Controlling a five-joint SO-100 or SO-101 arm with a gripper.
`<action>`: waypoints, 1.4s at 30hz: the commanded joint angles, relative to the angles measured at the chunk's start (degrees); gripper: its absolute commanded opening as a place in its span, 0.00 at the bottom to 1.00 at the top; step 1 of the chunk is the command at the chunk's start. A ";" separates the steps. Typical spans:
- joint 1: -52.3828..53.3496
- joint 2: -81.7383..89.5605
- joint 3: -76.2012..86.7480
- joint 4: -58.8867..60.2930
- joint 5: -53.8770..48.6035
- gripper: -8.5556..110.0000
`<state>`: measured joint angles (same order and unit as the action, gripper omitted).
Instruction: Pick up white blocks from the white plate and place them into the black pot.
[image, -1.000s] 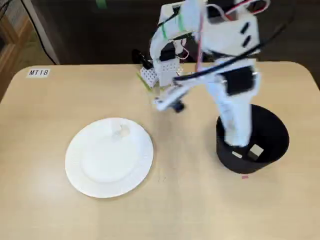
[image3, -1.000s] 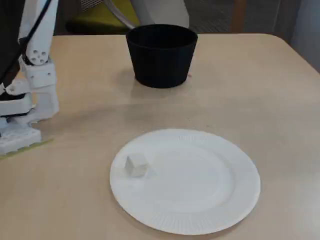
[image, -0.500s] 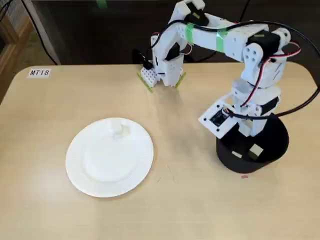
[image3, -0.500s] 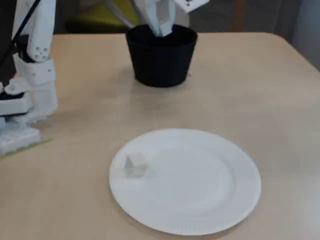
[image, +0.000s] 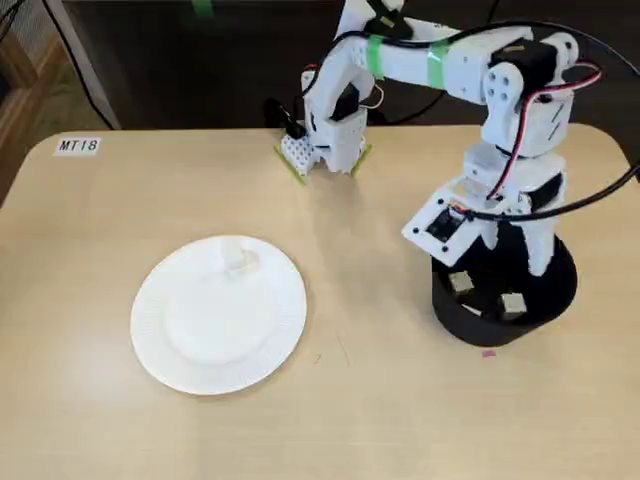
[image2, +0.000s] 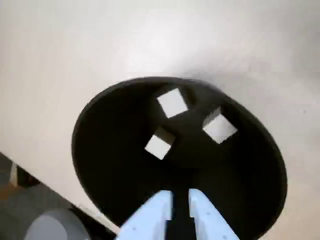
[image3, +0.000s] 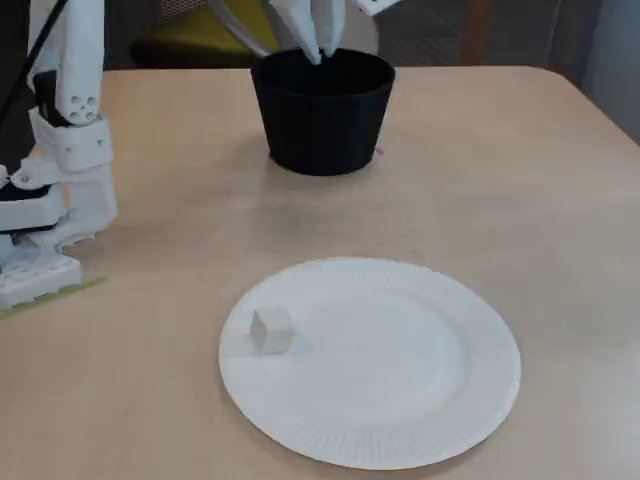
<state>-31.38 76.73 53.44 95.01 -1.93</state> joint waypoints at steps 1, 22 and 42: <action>9.93 8.61 3.87 0.09 6.33 0.05; 51.59 37.09 47.55 -0.97 65.92 0.05; 63.19 22.06 47.90 0.18 39.02 0.35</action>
<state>30.41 100.28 101.95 94.75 40.08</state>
